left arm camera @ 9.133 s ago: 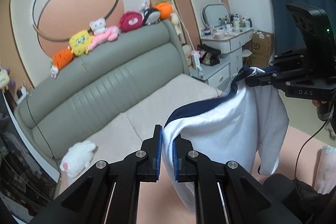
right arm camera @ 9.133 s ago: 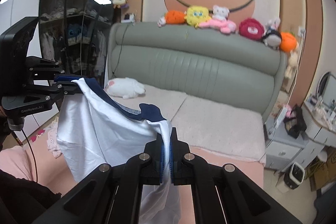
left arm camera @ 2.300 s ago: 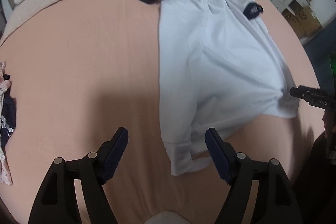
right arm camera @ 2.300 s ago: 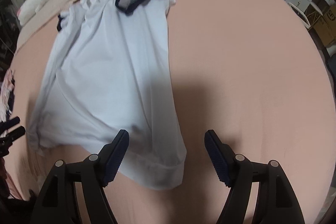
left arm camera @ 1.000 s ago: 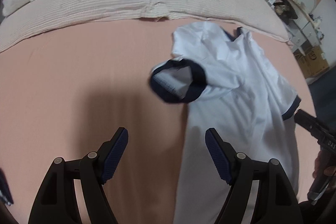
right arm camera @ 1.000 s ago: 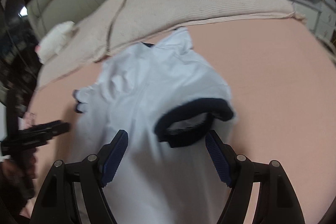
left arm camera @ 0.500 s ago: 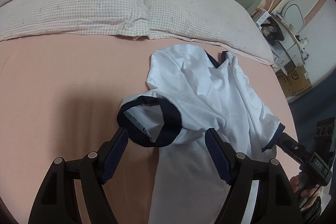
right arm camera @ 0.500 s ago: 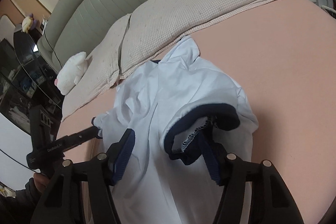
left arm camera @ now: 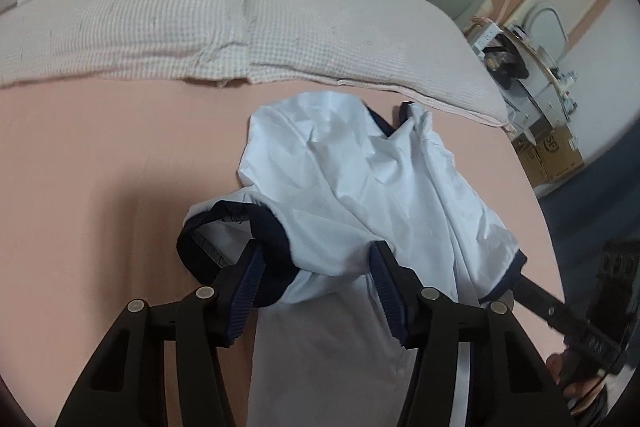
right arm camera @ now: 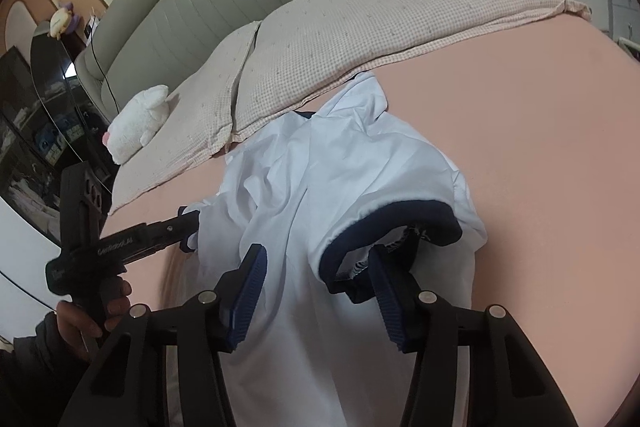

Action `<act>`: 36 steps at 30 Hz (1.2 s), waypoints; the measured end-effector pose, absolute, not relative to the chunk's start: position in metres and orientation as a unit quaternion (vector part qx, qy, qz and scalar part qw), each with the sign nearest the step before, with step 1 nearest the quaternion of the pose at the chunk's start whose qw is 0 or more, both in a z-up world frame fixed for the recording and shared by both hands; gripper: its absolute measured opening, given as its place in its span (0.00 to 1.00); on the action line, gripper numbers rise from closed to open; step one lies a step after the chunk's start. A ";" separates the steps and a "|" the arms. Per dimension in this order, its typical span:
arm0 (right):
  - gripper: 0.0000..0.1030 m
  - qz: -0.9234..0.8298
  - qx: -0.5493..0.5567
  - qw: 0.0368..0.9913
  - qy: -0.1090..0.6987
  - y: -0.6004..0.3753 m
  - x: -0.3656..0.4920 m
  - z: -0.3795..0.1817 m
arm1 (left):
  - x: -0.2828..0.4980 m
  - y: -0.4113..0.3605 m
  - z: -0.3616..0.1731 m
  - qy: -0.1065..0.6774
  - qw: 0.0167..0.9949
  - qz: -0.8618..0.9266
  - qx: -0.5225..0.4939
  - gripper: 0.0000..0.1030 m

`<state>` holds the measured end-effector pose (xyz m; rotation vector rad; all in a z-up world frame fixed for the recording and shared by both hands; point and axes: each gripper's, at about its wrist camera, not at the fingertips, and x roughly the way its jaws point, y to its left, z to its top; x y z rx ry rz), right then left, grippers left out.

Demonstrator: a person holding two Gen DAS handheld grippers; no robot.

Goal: Fold clothes

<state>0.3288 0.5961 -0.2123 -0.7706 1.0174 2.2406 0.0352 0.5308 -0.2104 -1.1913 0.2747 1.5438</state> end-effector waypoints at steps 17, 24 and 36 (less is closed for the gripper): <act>0.02 0.808 -0.296 0.325 0.393 0.635 0.320 -0.242 | 0.037 0.552 -0.217 0.165 0.533 0.685 -0.469 0.16; 0.02 0.804 -0.323 0.381 0.323 0.639 0.320 -0.227 | 0.014 0.539 -0.213 0.153 0.506 0.709 -0.467 0.12; 0.02 0.766 -0.375 0.481 0.202 0.681 0.324 -0.210 | -0.033 0.511 -0.190 0.159 0.452 0.762 -0.436 0.11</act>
